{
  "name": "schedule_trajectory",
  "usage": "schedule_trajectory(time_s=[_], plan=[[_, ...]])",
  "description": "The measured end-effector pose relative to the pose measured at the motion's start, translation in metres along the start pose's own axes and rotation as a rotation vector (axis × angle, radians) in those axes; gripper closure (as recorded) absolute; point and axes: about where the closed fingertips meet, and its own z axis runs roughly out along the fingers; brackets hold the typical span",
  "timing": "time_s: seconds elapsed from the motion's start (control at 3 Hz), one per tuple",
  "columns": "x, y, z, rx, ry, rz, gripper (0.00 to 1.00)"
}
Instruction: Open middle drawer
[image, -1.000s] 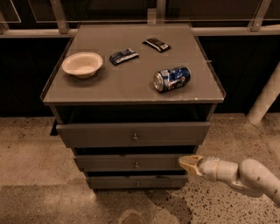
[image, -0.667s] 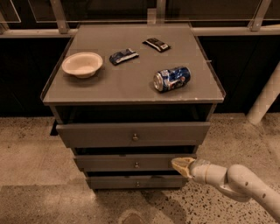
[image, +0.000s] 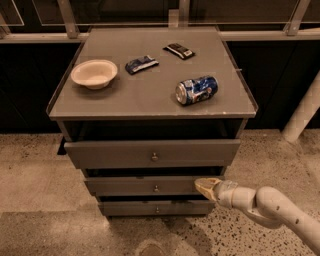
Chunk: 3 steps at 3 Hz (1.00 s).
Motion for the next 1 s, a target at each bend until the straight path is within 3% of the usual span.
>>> schedule_trajectory(time_s=[0.33,1.0], plan=[[-0.002,-0.014,0.03,0.051,-0.034,-0.033,1.0],[-0.014,-0.071,0.077,0.198,-0.081,-0.088,1.0]])
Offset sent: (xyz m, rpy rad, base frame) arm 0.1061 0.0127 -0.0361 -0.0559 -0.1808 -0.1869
